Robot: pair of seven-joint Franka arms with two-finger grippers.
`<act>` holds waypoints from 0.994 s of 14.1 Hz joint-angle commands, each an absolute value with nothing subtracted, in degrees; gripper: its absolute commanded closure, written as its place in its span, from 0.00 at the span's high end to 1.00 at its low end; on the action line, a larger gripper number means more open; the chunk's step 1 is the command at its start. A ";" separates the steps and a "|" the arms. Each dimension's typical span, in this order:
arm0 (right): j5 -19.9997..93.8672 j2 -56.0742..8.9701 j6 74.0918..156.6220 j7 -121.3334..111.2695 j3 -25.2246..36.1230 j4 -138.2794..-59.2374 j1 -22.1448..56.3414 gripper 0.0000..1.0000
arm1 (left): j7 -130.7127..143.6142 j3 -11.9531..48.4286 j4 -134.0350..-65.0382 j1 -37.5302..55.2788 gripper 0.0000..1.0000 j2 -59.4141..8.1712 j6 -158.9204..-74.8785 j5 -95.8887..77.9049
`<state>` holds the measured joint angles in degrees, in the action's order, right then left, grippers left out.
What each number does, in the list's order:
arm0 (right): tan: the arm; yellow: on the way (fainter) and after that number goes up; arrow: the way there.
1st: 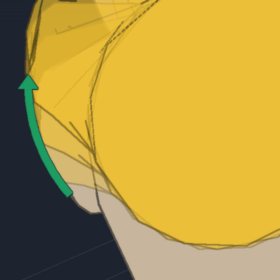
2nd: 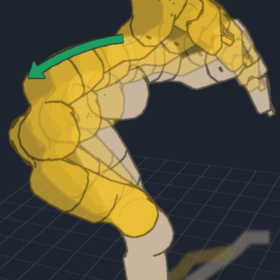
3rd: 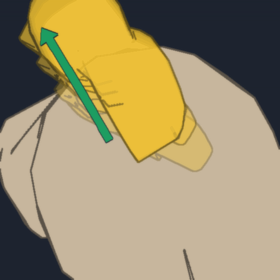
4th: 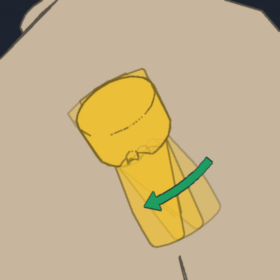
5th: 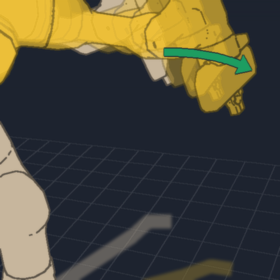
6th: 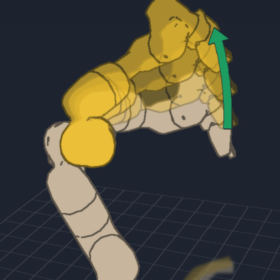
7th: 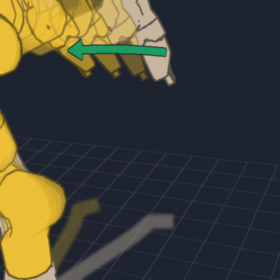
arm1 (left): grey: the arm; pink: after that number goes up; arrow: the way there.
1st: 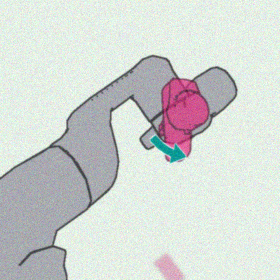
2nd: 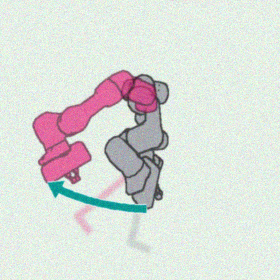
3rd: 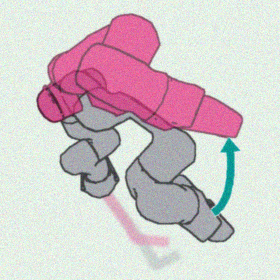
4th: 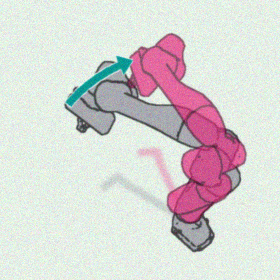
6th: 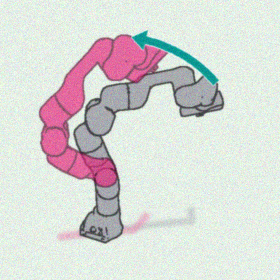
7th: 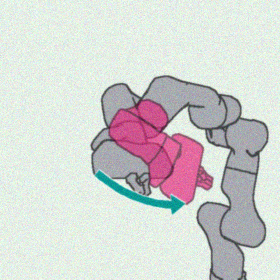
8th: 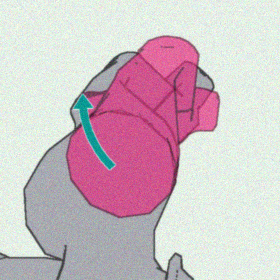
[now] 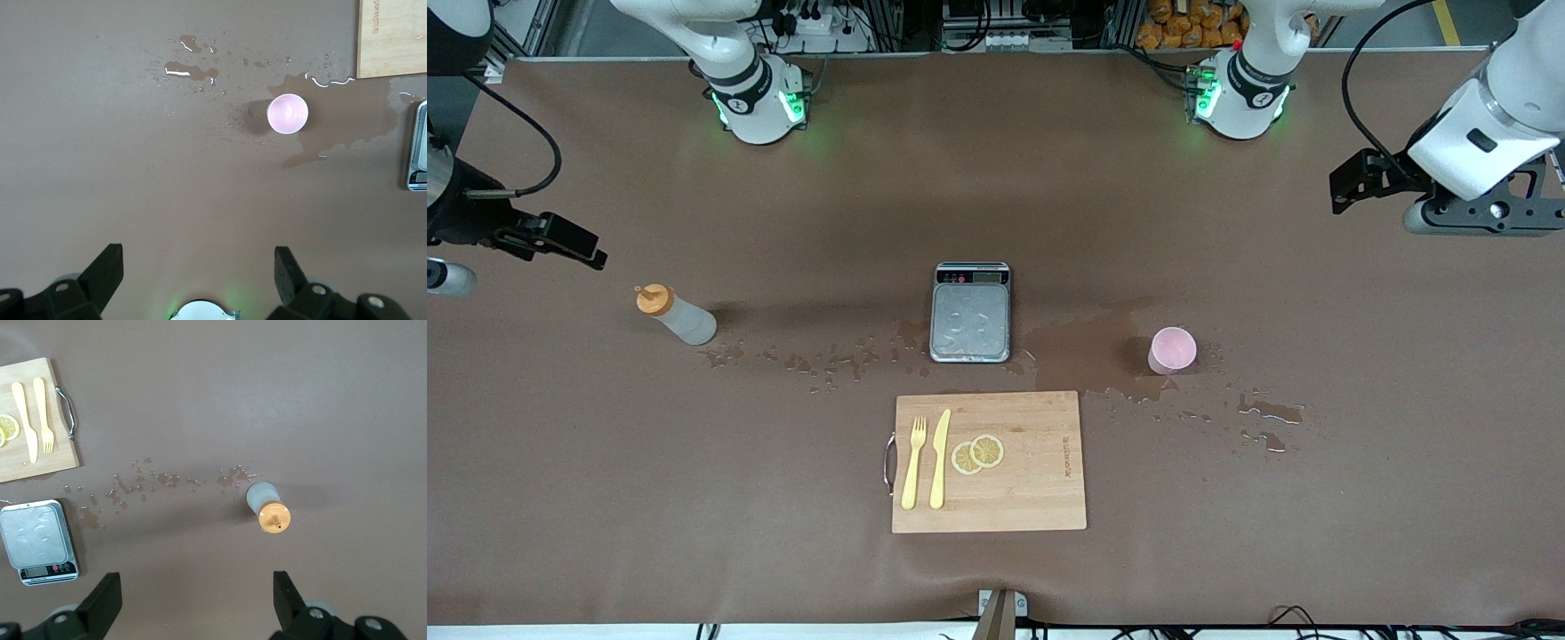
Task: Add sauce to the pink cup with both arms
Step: 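Move the left gripper toward the pink cup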
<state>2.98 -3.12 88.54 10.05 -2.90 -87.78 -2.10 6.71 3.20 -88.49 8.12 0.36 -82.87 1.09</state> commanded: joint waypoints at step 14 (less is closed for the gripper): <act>2.99 -3.34 90.52 9.14 -3.16 -87.89 -7.55 1.00 | 5.80 4.13 -86.40 8.53 1.00 -7.02 -83.57 1.23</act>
<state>3.00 -3.28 89.52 10.01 -2.62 -87.79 -5.05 6.68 4.13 -88.41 8.33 -4.52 -83.10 1.09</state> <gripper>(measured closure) 0.000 0.000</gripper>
